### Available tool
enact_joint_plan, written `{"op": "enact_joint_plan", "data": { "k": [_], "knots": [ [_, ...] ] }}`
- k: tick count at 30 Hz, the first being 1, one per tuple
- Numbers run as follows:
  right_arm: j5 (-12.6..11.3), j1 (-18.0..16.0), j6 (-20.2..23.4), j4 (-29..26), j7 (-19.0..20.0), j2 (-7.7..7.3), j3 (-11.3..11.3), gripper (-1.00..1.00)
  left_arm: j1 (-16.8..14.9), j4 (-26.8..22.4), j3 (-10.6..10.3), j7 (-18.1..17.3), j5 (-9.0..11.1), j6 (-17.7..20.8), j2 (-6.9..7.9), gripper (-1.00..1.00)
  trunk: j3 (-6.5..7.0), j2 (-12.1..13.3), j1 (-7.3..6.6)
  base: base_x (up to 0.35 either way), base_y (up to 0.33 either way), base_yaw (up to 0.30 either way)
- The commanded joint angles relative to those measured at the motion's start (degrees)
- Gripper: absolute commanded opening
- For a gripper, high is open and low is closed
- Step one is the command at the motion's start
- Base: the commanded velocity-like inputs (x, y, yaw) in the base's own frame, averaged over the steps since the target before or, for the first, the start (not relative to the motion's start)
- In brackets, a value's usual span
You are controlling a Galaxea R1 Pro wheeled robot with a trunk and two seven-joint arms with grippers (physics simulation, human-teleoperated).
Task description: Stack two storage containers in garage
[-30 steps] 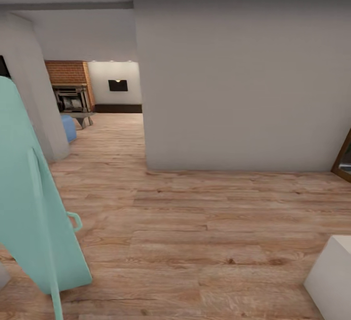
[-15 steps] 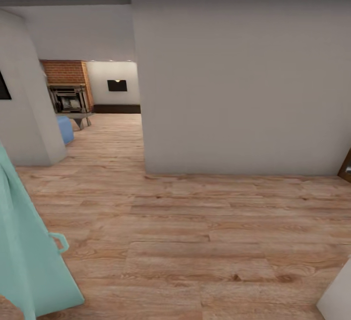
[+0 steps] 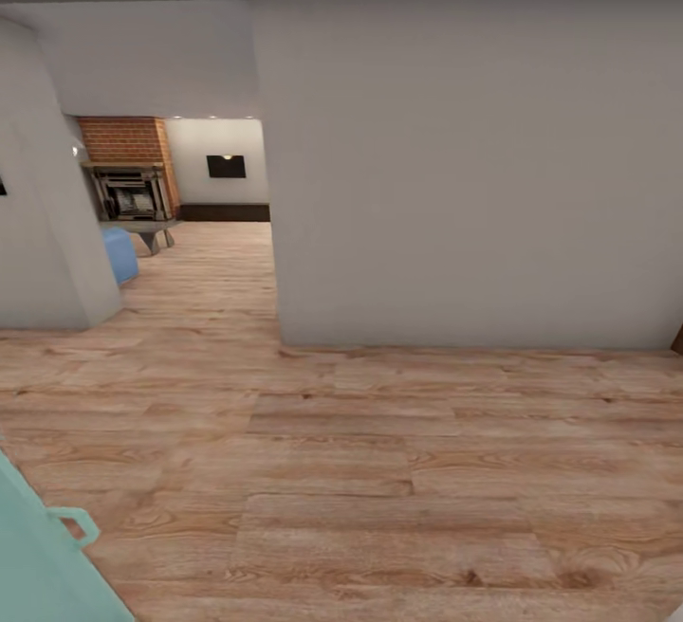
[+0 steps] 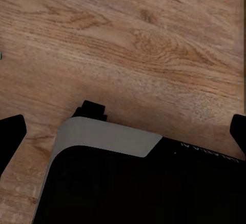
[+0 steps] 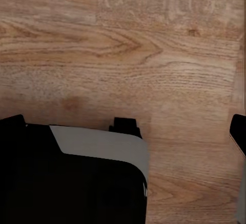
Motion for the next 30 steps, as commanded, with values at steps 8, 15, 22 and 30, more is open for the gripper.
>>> {"op": "enact_joint_plan", "data": {
  "k": [8, 15, 22, 30],
  "knots": [
    [-0.64, -0.08, 0.02, 0.18, -0.03, 0.34, 0.46, 1.0, -0.04, 0.03, -0.48, 0.15, 0.41, -0.07, -0.03, 1.0, -0.06, -0.03, 0.03, 0.322, 0.0, 0.0],
    [-0.57, -0.08, -0.02, 0.17, -0.02, 0.39, 0.41, 1.0, -0.04, 0.03, -0.47, 0.15, 0.41, 0.0, -0.04, 1.0, -0.06, -0.03, 0.03, 0.322, 0.0, 0.0],
    [-0.34, -0.08, -0.13, 0.13, -0.03, 0.36, 0.49, 1.0, -0.04, 0.03, -0.49, 0.15, 0.41, -0.03, -0.07, 1.0, -0.06, -0.03, 0.03, 0.322, 0.0, 0.0],
    [-0.81, -0.08, 0.11, 0.12, 0.11, 0.23, 0.27, 1.0, -0.04, 0.03, -0.47, 0.15, 0.41, -0.1, -0.01, 1.0, -0.06, -0.03, 0.03, 0.322, 0.0, 0.0]
  ]
}}
